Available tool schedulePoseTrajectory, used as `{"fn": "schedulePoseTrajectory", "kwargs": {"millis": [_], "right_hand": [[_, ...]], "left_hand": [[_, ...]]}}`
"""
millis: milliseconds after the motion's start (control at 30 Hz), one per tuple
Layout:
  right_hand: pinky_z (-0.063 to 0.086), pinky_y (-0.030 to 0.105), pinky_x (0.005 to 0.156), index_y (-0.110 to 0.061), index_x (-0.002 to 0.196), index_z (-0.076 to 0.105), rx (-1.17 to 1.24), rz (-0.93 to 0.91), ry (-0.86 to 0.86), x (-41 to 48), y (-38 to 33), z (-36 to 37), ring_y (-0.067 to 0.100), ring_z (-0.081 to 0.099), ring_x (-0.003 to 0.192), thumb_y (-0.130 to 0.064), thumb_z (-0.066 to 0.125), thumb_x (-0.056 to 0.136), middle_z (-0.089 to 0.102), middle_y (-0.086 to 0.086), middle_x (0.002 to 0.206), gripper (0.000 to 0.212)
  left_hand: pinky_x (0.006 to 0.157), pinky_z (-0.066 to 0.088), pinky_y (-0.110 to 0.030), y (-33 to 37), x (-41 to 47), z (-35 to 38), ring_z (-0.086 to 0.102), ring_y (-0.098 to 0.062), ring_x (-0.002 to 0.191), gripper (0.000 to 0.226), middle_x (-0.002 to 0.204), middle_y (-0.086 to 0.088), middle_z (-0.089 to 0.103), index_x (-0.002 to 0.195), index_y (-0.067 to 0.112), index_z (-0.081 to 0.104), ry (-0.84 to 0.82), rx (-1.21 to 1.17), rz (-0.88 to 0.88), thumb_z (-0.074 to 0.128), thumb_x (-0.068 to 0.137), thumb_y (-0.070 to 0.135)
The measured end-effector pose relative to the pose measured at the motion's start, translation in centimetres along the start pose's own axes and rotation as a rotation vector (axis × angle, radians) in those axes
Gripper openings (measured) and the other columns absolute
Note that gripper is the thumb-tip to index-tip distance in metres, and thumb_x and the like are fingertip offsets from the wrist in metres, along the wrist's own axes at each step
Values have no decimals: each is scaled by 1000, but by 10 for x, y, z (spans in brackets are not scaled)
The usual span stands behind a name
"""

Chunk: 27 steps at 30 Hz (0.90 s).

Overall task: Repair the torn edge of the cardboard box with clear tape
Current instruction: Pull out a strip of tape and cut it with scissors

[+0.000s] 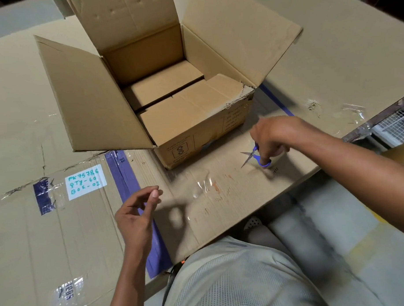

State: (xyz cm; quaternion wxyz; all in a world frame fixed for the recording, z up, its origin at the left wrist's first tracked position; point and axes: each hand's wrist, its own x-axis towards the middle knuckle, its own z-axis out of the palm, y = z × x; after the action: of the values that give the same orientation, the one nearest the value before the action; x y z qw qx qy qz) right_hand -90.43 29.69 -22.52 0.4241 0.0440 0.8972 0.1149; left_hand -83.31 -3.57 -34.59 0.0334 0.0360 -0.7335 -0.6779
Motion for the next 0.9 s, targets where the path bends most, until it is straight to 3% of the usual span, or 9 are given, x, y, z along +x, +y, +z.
{"fn": "schedulePoseTrajectory", "kwargs": {"millis": [67, 133, 200, 267, 400, 500, 600, 767, 900], "right_hand": [[53, 23, 44, -1, 116, 71, 112, -30, 2, 1, 12, -1, 21, 71, 53, -45, 85, 72, 71, 15, 115, 64], [59, 32, 52, -6, 115, 66, 244, -69, 120, 3, 23, 0, 27, 74, 78, -53, 89, 66, 64, 11, 114, 72], [58, 37, 62, -13, 107, 61, 357, -75, 252, 4, 33, 1, 27, 68, 88, -54, 88, 67, 54, 5, 107, 64], [53, 31, 58, -16, 96, 64, 490, -1, 374, 8, 48, 6, 23, 66, 82, -42, 89, 73, 51, 2, 97, 43], [44, 24, 56, -8, 74, 73, 746, 358, 563, 36, 88, 33, 19, 71, 60, -26, 96, 64, 72, 9, 62, 31], [47, 28, 62, 0, 78, 73, 767, 495, 733, 62, 105, 51, 31, 71, 77, -11, 90, 68, 71, 23, 73, 23], [51, 37, 78, 4, 94, 74, 739, 505, 730, 83, 107, 63, 45, 65, 96, -4, 81, 79, 68, 32, 98, 18], [49, 35, 76, -2, 102, 77, 616, 394, 535, 103, 109, 71, 41, 65, 96, -5, 74, 83, 69, 26, 106, 19], [52, 35, 91, -16, 109, 80, 739, 281, 701, 65, 98, 51, 36, 68, 104, -12, 70, 89, 75, 16, 111, 22]], "left_hand": [[73, 46, -46, 15, -1, -8, 68, -29, 78, 4, 88, 4, 79, 95, 24, 77, -4, 95, 103, 78, 90, 23], [70, 44, -42, 34, -3, -12, 67, -21, 78, 5, 89, 10, 77, 94, 29, 75, -27, 197, 189, 73, 90, 31], [70, 43, -38, 53, -6, -12, 66, -13, 80, 5, 89, 13, 76, 93, 30, 74, -59, 297, 246, 71, 90, 31], [71, 41, -34, 71, -9, -11, 65, -10, 79, 7, 89, 12, 75, 92, 27, 74, -86, 383, 309, 69, 90, 32], [69, 41, -42, 106, -14, -7, 61, -14, 68, 5, 78, 7, 69, 86, 16, 75, -144, 634, 593, 72, 88, 19], [65, 38, -43, 126, -16, -5, 57, -21, 63, 16, 73, 5, 66, 81, 14, 74, -149, 845, 775, 74, 88, 28], [65, 37, -42, 136, -20, -1, 57, -24, 62, 21, 74, 3, 67, 81, 13, 75, -178, 890, 860, 73, 91, 32], [64, 35, -39, 138, -22, 7, 55, -24, 61, 21, 74, 4, 65, 81, 14, 75, -236, 838, 864, 73, 92, 32], [61, 37, -41, 140, -22, 12, 53, -22, 61, 22, 72, 4, 63, 78, 13, 73, -256, 793, 830, 74, 92, 30]]}}
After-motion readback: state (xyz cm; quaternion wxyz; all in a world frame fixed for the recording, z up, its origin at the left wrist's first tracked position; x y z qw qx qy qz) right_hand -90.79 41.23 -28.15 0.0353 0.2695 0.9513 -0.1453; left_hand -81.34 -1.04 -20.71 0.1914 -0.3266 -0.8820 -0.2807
